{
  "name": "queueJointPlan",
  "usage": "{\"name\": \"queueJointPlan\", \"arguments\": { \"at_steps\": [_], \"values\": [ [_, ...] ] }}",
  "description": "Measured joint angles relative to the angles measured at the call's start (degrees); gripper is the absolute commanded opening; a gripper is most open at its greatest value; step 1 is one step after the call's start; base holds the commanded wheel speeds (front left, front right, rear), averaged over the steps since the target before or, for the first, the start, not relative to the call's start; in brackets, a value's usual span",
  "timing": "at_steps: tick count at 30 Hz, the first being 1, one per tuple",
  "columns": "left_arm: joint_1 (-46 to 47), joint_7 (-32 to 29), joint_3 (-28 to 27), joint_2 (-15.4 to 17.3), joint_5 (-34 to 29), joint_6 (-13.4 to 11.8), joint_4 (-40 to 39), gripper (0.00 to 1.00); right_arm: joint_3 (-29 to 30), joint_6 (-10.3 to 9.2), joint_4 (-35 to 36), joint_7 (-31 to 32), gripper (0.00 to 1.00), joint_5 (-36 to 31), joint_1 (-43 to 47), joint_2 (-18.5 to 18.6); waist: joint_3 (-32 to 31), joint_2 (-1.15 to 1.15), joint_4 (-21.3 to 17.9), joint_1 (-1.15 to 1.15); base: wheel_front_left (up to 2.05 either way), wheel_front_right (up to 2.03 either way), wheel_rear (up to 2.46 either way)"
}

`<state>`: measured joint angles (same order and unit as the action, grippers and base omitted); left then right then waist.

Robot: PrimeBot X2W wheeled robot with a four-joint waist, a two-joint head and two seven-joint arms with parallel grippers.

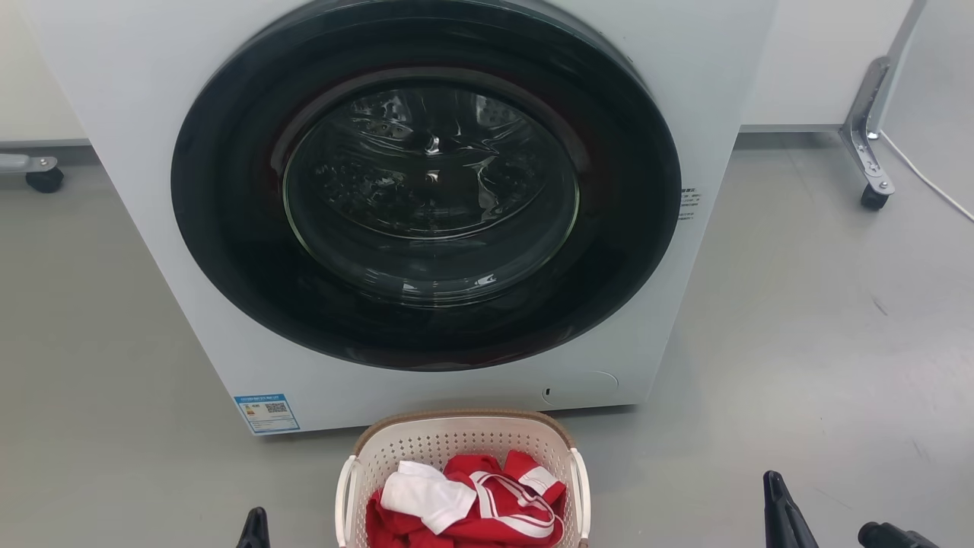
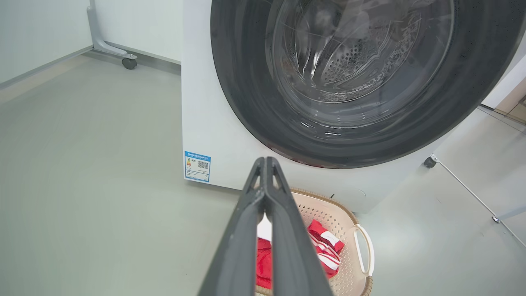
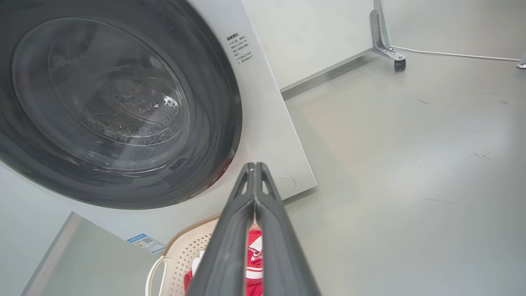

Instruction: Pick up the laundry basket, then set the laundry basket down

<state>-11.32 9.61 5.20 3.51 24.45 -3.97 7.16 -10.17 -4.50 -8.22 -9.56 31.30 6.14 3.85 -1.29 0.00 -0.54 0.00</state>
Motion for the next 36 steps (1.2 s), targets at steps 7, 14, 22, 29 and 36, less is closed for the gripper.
{"name": "queueJointPlan", "arguments": {
  "at_steps": [7, 14, 22, 29, 36],
  "values": [
    [1.7, -1.6, -1.1, -0.1, 6.0, 1.0, 0.9, 0.0, 1.7, 1.05, -0.9, 1.5, 0.0, 5.8, -1.2, -0.1, 0.1, 0.0, 0.1, 0.0, 0.0, 0.0, 0.0],
    [3.1, -3.0, -2.0, -0.1, 12.2, 1.7, 1.7, 0.0, 3.3, 2.09, -1.6, 3.1, 0.0, 11.2, -2.3, -0.3, 0.3, 0.0, 0.1, 0.0, 0.0, 0.0, 0.0],
    [4.2, -5.0, -3.1, -0.2, 19.3, 3.0, 2.9, 0.0, 5.2, 3.25, -2.6, 4.9, 0.0, 17.4, -3.5, -0.4, 0.4, 0.0, 0.2, 0.0, 0.0, 0.0, 0.0],
    [6.1, -6.4, -4.2, -0.3, 25.6, 4.0, 3.7, 0.0, 6.8, 4.17, -3.4, 6.4, 0.0, 23.1, -4.2, -0.6, 0.5, 0.0, 0.2, 0.0, 0.0, 0.0, 0.0],
    [7.1, -7.8, -5.0, -0.4, 31.4, 5.1, 4.7, 0.0, 8.4, 5.21, -4.2, 7.8, 0.0, 28.4, -4.9, -0.7, 0.7, 0.0, 0.3, 0.0, 0.0, 0.0, 0.0]
  ]
}}
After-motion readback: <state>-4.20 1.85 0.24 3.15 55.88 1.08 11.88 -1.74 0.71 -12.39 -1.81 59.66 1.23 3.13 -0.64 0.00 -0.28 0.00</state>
